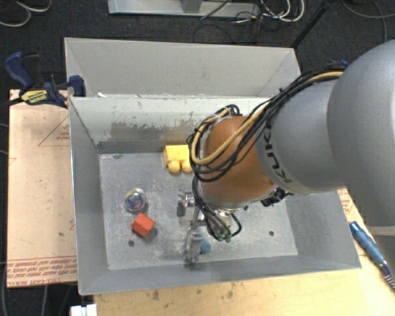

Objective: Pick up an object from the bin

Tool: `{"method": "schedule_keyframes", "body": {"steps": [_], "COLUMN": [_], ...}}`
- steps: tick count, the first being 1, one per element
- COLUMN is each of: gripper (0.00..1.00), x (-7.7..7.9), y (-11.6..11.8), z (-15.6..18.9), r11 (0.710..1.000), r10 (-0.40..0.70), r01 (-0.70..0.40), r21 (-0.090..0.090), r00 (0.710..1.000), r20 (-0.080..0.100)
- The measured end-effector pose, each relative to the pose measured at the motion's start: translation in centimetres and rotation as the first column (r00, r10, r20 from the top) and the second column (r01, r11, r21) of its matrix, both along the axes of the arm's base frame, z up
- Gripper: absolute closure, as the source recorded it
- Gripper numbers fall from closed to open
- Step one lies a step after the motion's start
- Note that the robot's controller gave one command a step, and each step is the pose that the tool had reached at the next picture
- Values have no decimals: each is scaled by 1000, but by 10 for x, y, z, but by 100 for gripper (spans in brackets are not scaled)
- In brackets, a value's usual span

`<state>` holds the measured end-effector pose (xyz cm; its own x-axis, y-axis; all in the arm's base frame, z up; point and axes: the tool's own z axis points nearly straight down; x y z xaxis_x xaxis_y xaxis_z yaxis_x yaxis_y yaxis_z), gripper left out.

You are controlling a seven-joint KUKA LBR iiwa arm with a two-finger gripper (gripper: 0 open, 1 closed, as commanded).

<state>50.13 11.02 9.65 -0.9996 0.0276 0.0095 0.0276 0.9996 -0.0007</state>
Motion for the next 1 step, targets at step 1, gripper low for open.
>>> {"method": "schedule_keyframes", "body": {"steps": [1], "gripper": [0], "x": [28], "y": [96], "z": [-27], "r11": [900], "r10": [437], "r01": [-437], "r21": [3], "r00": [900], "r20": [13]}}
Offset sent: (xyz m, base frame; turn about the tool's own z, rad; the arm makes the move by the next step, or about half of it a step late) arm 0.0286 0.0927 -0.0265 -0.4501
